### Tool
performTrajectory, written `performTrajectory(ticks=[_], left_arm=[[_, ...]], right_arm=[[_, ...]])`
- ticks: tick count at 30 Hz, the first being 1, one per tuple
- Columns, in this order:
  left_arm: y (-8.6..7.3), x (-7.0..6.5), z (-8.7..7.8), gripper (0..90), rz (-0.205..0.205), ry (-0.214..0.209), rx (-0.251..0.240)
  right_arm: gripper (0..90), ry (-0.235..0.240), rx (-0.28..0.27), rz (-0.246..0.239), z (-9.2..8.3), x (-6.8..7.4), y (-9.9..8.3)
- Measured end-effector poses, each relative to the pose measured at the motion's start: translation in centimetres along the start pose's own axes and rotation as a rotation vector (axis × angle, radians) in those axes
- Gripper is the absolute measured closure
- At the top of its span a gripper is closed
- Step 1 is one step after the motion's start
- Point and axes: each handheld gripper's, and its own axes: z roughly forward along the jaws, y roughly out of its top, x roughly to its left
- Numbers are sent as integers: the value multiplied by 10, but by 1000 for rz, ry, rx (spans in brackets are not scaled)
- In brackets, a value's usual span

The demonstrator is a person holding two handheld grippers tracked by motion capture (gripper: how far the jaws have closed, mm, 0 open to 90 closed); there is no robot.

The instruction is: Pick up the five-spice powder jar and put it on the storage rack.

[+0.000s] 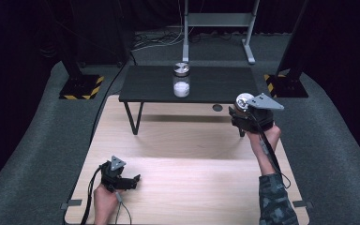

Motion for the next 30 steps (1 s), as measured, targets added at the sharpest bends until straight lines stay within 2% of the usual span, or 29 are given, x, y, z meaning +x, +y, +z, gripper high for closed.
performTrajectory(ticks=[30], left_arm=[[0, 0, 0, 6, 2, -2, 0]], right_arm=[[294, 37, 7, 18, 20, -10, 40]])
